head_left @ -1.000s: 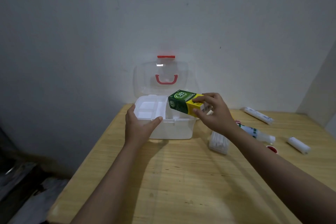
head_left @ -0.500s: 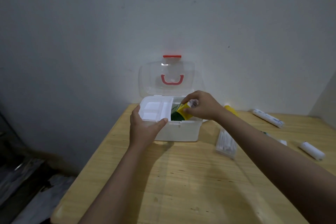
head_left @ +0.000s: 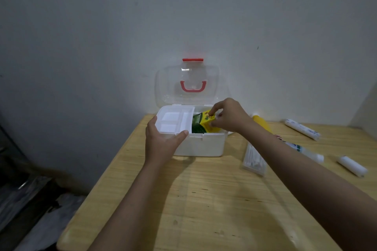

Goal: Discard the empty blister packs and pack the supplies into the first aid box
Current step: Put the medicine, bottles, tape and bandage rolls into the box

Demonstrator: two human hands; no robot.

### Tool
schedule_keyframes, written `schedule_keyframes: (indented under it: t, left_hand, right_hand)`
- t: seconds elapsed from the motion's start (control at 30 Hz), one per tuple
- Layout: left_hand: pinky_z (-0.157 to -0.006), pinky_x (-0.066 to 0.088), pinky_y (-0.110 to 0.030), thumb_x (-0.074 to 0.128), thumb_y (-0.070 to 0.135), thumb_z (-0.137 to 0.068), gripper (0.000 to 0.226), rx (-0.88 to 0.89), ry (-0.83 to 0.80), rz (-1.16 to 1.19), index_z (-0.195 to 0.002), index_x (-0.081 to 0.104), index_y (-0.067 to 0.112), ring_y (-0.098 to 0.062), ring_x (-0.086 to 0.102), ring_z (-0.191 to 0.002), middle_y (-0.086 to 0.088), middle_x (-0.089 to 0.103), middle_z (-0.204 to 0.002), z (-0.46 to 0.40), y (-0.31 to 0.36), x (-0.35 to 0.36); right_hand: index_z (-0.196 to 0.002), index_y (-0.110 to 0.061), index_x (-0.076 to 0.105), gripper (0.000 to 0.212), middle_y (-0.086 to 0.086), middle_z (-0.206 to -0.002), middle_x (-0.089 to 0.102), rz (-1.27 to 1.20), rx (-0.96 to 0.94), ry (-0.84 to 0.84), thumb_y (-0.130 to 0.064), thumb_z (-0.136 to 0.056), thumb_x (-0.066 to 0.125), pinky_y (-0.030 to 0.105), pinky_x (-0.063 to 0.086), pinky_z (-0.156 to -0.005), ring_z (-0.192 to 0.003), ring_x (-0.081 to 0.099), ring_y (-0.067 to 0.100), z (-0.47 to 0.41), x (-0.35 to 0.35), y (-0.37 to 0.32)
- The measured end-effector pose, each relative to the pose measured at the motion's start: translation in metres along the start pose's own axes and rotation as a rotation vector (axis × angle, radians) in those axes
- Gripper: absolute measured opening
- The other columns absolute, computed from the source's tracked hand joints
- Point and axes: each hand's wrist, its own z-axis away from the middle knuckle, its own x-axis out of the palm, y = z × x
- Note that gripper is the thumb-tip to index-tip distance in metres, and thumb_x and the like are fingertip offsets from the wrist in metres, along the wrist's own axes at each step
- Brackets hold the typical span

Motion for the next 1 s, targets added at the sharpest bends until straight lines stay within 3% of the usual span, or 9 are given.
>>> schedule_keyframes:
  t: [0.07, 0.17, 0.3, 0.4, 0.57, 0.87, 0.93, 1.0]
  left_hand:
    - [-0.094, 0.044, -0.033, 0.083, 0.047, -0.062, 0.101, -0.001, -0.002, 0.002, -0.142, 0.026, 0.024, -0.020, 0.037, -0.130, 0.000, 0.035, -0.144, 0.000, 0.000, 0.000]
    - [-0.096, 0.045, -0.035, 0.083, 0.048, -0.061, 0.101, -0.002, -0.002, 0.002, -0.142, 0.026, 0.025, -0.019, 0.038, -0.129, 0.001, 0.036, -0.143, 0.001, 0.000, -0.001]
    - [-0.094, 0.046, -0.034, 0.083, 0.048, -0.061, 0.101, 0.011, 0.003, 0.007, -0.141, 0.027, 0.025, -0.018, 0.038, -0.128, 0.001, 0.037, -0.141, 0.001, 0.001, -0.001]
    - [-0.089, 0.046, -0.030, 0.083, 0.048, -0.061, 0.100, 0.023, 0.002, -0.002, -0.141, 0.026, 0.025, -0.018, 0.038, -0.126, 0.001, 0.037, -0.140, 0.002, 0.001, -0.001]
    - [-0.087, 0.044, -0.028, 0.083, 0.045, -0.063, 0.099, 0.023, 0.001, 0.001, -0.142, 0.025, 0.024, -0.017, 0.037, -0.127, 0.001, 0.036, -0.141, 0.003, 0.002, -0.002]
    - [-0.091, 0.045, -0.033, 0.083, 0.047, -0.062, 0.101, 0.024, -0.001, -0.012, -0.142, 0.025, 0.024, -0.020, 0.037, -0.129, 0.000, 0.036, -0.142, 0.004, 0.003, -0.002]
    - [-0.092, 0.047, -0.035, 0.083, 0.046, -0.062, 0.101, 0.024, -0.002, -0.015, -0.142, 0.025, 0.024, -0.020, 0.037, -0.129, -0.001, 0.036, -0.142, 0.004, 0.004, -0.002]
    - [-0.092, 0.046, -0.036, 0.083, 0.045, -0.063, 0.100, 0.021, -0.001, -0.018, -0.142, 0.025, 0.024, -0.021, 0.038, -0.129, -0.001, 0.036, -0.143, 0.004, 0.006, -0.002]
  right_hand:
    - [-0.084, -0.017, 0.074, 0.024, 0.009, -0.101, 0.062, 0.019, 0.025, 0.005, -0.020, -0.062, 0.084, 0.032, 0.052, -0.077, -0.095, 0.062, 0.024, -0.004, 0.005, 0.000]
    - [-0.082, -0.018, 0.074, 0.020, -0.001, -0.086, 0.057, 0.047, 0.072, 0.006, -0.020, -0.064, 0.082, 0.041, 0.050, -0.089, -0.099, 0.060, 0.024, -0.009, 0.009, -0.004]
    - [-0.082, -0.018, 0.073, 0.020, -0.003, -0.086, 0.062, 0.163, 0.131, -0.043, -0.026, -0.066, 0.082, 0.059, 0.025, -0.108, -0.092, 0.053, 0.019, -0.014, 0.012, -0.015]
    - [-0.080, -0.019, 0.072, 0.019, -0.002, -0.088, 0.069, 0.218, 0.172, -0.111, -0.029, -0.066, 0.081, 0.069, 0.007, -0.108, -0.096, 0.059, 0.023, -0.018, 0.021, -0.020]
    - [-0.085, -0.018, 0.071, 0.018, 0.000, -0.090, 0.069, 0.311, 0.231, -0.192, -0.023, -0.068, 0.075, 0.073, -0.004, -0.104, -0.099, 0.060, 0.026, -0.024, 0.033, -0.020]
    - [-0.094, -0.021, 0.071, 0.025, -0.001, -0.105, 0.067, 0.346, 0.230, -0.252, -0.030, -0.071, 0.075, 0.075, -0.006, -0.102, -0.112, 0.056, 0.026, -0.026, 0.035, -0.022]
    - [-0.093, -0.021, 0.072, 0.025, -0.002, -0.105, 0.068, 0.304, 0.190, -0.227, -0.033, -0.072, 0.076, 0.072, 0.002, -0.106, -0.110, 0.056, 0.023, -0.021, 0.029, -0.023]
    - [-0.091, -0.020, 0.074, 0.024, -0.003, -0.101, 0.069, 0.175, 0.111, -0.144, -0.034, -0.073, 0.076, 0.061, 0.027, -0.108, -0.104, 0.058, 0.019, -0.014, 0.017, -0.022]
